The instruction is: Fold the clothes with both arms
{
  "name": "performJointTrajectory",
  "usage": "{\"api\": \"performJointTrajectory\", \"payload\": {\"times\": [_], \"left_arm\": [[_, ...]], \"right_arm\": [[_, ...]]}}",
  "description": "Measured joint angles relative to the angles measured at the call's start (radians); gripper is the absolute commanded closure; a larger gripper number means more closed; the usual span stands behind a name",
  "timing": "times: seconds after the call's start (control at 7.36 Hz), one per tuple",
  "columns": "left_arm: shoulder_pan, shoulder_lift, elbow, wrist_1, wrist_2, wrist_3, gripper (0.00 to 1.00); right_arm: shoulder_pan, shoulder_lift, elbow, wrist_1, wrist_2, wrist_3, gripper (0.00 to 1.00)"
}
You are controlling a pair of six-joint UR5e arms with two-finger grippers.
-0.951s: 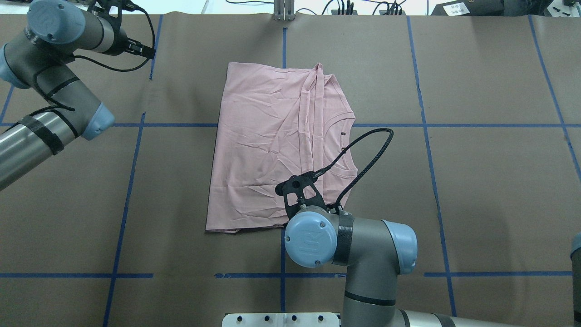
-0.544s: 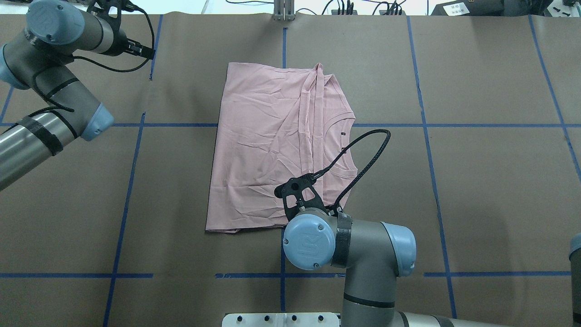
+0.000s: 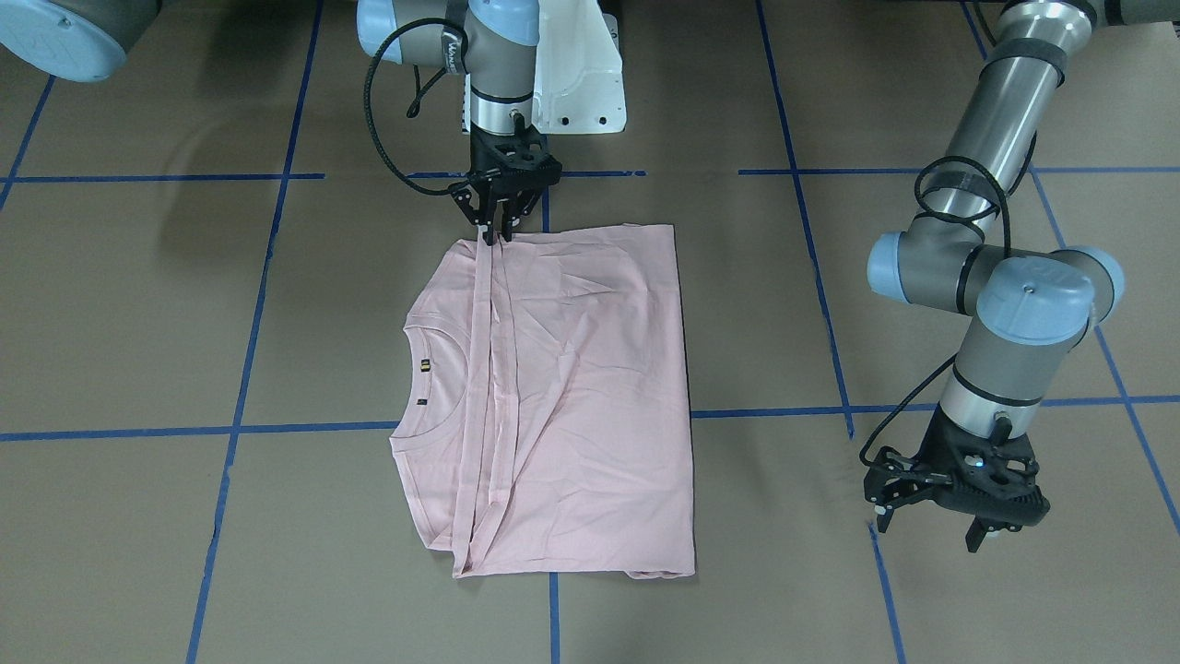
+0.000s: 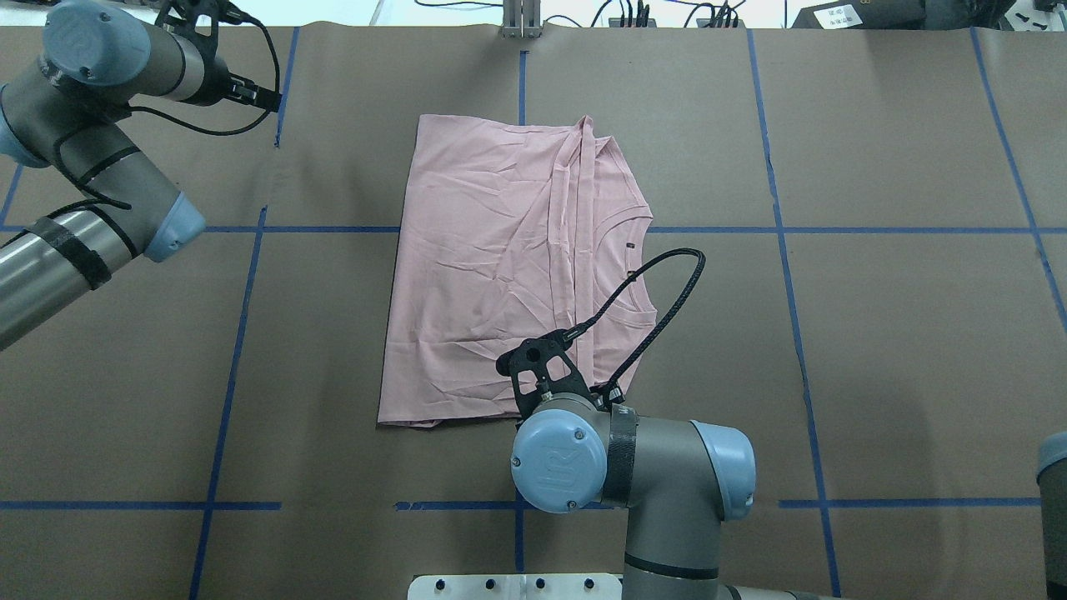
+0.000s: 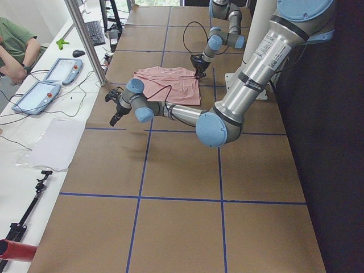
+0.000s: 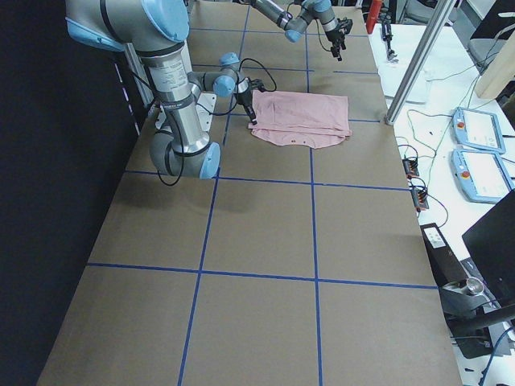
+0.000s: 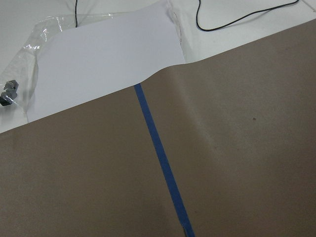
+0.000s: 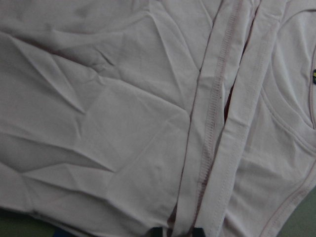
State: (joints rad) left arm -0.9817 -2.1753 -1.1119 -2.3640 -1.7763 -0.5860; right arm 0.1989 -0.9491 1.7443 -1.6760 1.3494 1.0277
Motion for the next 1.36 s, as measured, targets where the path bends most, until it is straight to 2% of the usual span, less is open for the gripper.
{"api": "performJointTrajectory", "payload": {"times": [0.14,0.68,0.95,1.09,1.22,1.36], "left_arm": [[0.000,0.000,0.000,0.000,0.000,0.000,0.00],[0.000,0.000,0.000,0.000,0.000,0.000,0.00],[0.001,0.000,0.000,-0.001,0.000,0.000,0.00],[0.002,0.000,0.000,-0.001,0.000,0.000,0.00],[0.004,0.000,0.000,-0.001,0.000,0.000,0.00],[0.006,0.000,0.000,-0.001,0.000,0.000,0.00]], "right_arm": [[0.000,0.000,-0.001,0.000,-0.004,0.000,1.00],[0.007,-0.014,0.010,-0.002,-0.016,-0.003,1.00],[0.009,-0.069,0.064,-0.002,-0.015,-0.002,1.00],[0.003,-0.091,0.088,-0.002,-0.016,-0.001,0.72],[-0.006,-0.086,0.092,-0.001,-0.015,0.003,0.55],[-0.011,-0.060,0.078,0.000,-0.015,0.009,0.51]]}}
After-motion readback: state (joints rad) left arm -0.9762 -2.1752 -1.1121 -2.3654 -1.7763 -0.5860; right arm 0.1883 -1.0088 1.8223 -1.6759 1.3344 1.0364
